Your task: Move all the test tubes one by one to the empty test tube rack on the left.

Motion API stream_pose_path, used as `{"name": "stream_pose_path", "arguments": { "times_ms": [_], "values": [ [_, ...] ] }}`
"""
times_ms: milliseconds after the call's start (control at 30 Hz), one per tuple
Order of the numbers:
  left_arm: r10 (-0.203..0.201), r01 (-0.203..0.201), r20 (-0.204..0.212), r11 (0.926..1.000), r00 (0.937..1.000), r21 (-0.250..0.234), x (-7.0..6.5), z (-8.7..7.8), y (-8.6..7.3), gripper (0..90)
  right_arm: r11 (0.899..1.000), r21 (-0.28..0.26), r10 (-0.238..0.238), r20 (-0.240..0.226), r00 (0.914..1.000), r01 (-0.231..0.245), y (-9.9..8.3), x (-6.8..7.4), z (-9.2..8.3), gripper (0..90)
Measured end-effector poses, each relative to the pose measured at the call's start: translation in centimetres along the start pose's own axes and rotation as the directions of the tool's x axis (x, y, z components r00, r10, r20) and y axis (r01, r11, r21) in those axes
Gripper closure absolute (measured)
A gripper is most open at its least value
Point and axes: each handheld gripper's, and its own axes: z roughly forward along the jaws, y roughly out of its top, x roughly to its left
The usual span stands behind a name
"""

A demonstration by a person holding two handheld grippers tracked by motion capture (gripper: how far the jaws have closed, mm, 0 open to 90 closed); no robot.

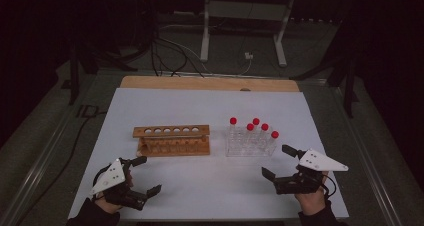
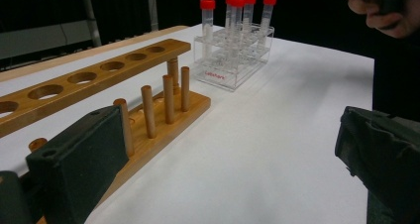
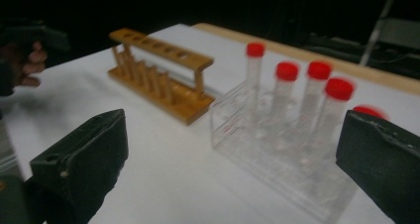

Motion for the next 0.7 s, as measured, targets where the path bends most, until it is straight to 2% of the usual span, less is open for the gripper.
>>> {"name": "stream_pose_path", "arguments": {
  "times_ms": [167,233,400,567,700],
  "values": [
    [-0.002,0.002,0.001,1.0000,1.0000,-0.002,0.0,0.0,0.0,0.5,1.000,-0.015,0.015,0.043,0.9990,-0.014,1.0,-0.9,-0.1,0.0],
    [-0.001,0.001,0.000,1.0000,1.0000,-0.002,0.0,0.0,0.0,0.4,1.000,-0.012,0.028,0.084,0.9961,-0.028,1.4,-1.8,0.1,0.0],
    [-0.004,0.004,0.004,1.0000,1.0000,-0.004,0.0,0.0,0.0,0.5,0.998,0.003,0.062,0.141,0.9881,-0.063,1.4,-3.5,0.6,0.0],
    [-0.005,0.005,0.002,1.0000,1.0000,-0.005,0.1,0.0,0.0,0.4,0.994,0.054,0.084,0.163,0.9830,-0.094,0.9,-4.7,1.7,0.2],
    [-0.006,0.006,0.004,1.0000,1.0000,-0.006,0.1,0.0,0.0,0.4,0.990,0.092,0.093,0.182,0.9789,-0.111,0.3,-5.4,2.7,5.3]
  ]
}}
